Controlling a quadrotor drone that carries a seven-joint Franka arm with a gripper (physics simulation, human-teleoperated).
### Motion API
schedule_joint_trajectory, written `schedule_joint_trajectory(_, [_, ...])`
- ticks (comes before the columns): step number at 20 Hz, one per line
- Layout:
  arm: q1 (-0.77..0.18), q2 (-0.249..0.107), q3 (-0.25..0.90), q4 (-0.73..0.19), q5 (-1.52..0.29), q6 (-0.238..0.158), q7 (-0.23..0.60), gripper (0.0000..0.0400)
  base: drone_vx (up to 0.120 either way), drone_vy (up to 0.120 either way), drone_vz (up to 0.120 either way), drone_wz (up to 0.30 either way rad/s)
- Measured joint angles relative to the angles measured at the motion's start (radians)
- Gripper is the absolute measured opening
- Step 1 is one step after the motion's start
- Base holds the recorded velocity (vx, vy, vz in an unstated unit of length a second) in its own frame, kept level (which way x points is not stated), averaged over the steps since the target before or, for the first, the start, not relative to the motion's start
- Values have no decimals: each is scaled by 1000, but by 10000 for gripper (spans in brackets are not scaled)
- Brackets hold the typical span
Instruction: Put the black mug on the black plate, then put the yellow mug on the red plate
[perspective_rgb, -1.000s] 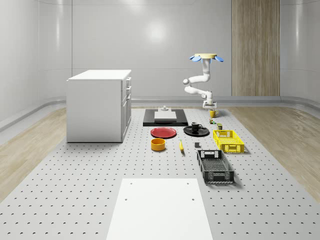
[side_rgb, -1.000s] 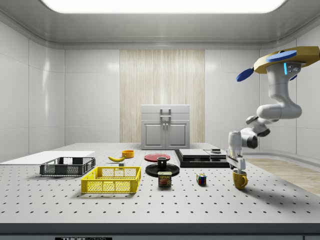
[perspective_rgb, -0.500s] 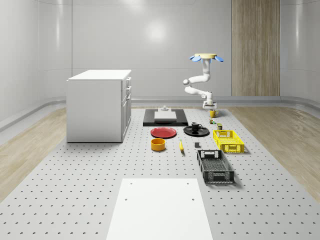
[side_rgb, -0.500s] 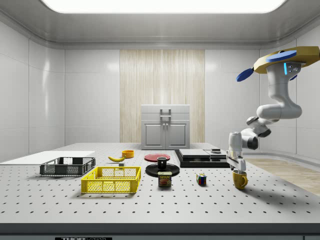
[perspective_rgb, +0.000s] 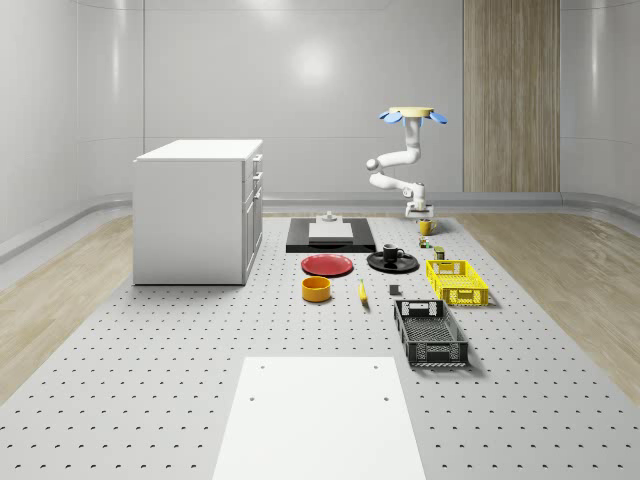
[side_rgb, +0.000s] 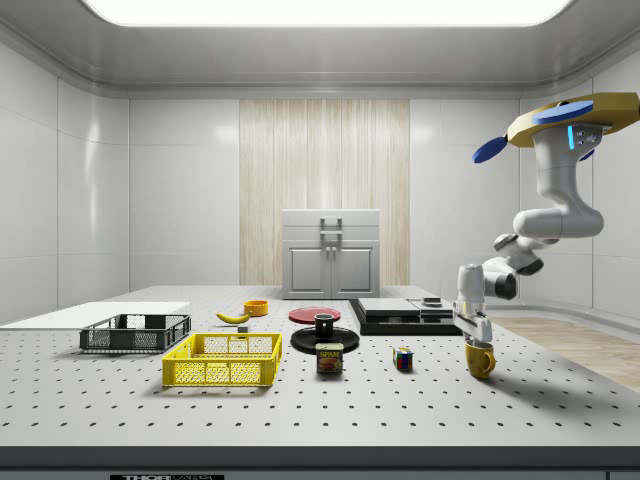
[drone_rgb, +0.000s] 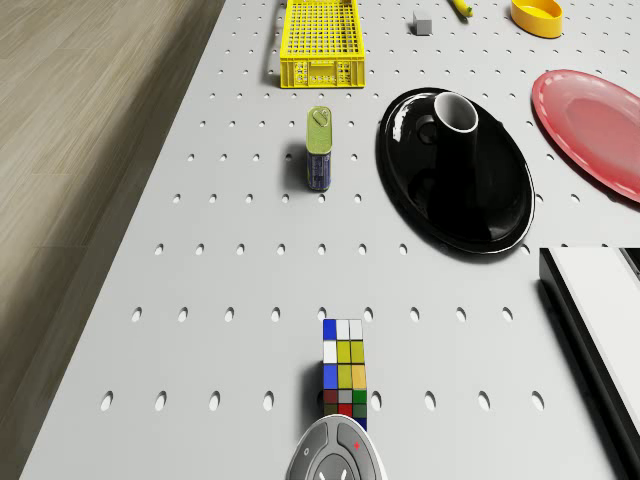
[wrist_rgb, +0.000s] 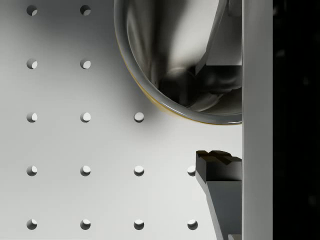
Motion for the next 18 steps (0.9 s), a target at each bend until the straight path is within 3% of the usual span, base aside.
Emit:
schedule_joint_trajectory(11, [16,7,10,-16,5,-21,-8,113,0,0,0,0])
schedule_joint_trajectory(18, [35,2,52,-59,44,-59,-8,110,0,0,120,0])
